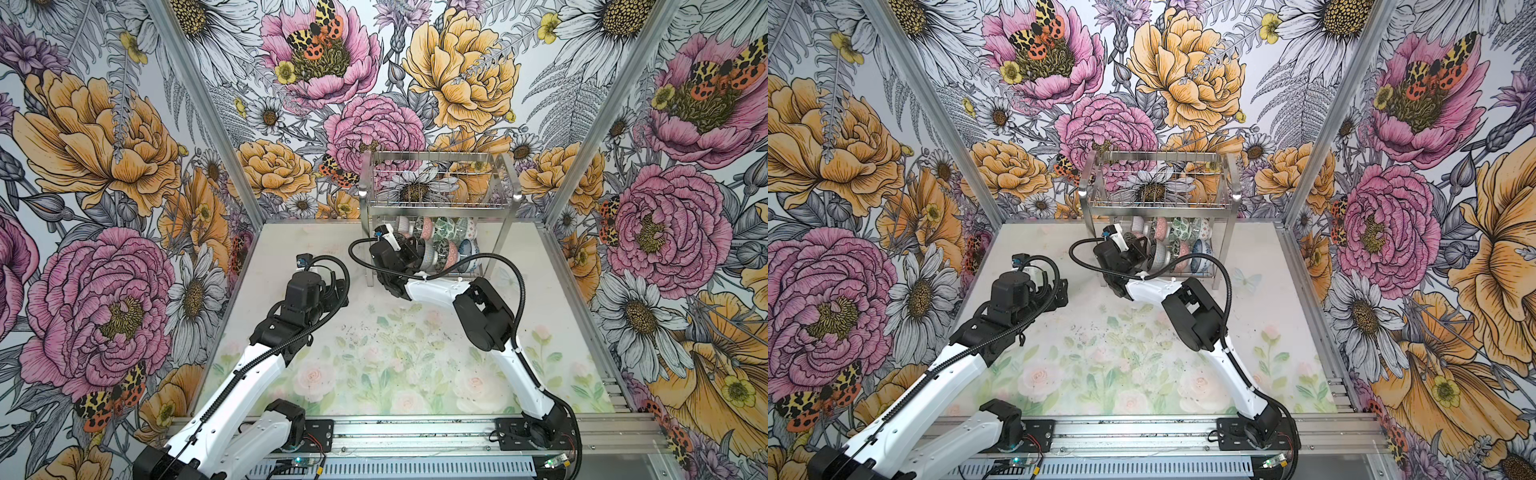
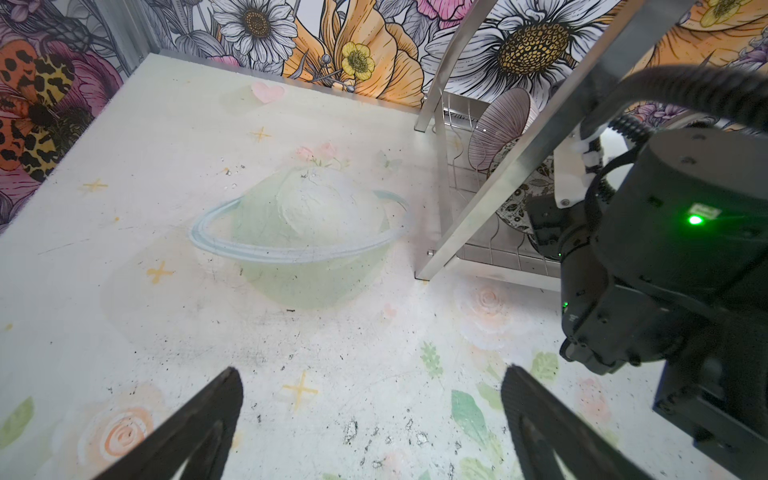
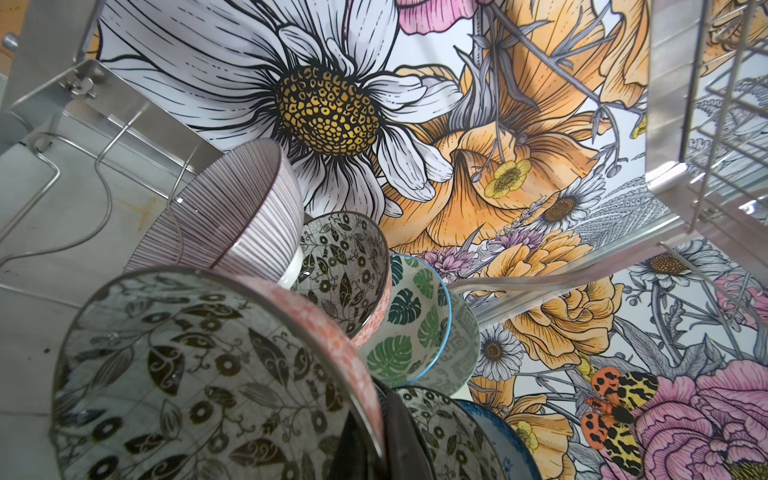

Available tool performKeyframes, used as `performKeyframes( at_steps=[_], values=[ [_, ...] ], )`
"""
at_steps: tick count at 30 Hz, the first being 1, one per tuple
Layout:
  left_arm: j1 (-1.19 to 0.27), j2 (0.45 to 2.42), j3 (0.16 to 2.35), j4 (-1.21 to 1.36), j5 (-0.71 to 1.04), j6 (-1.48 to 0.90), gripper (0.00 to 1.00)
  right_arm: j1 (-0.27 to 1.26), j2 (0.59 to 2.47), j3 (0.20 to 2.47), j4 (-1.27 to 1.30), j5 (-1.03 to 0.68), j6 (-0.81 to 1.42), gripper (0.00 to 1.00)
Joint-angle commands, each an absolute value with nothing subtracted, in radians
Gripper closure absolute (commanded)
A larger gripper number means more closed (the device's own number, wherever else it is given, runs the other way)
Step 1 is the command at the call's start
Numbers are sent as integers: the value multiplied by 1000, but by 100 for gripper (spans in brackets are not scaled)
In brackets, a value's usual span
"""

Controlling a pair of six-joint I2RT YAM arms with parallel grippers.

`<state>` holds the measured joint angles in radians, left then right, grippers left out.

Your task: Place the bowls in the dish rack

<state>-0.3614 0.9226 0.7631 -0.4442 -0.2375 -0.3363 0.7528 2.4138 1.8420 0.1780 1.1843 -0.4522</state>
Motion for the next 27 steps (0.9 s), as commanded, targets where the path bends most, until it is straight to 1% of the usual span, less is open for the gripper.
performKeyframes(
  at_steps=[1,13,16,22,27],
  values=[
    [-349,902,754,-423,-219,-324,2,744,2447,1890,215,1202,-512,100],
    [-348,895,752,-420,-216,-325,1,762,2443,1868,198,1172,-526,100],
    [-348,888,746,-419,-216,-329,1,774,2434,1843,210,1156,-524,94],
    [-348,885,746,-419,-216,-330,1,787,2441,1842,220,1152,-543,93],
    [-348,877,743,-418,-216,-331,1,788,2437,1838,233,1143,-563,86]
  ],
)
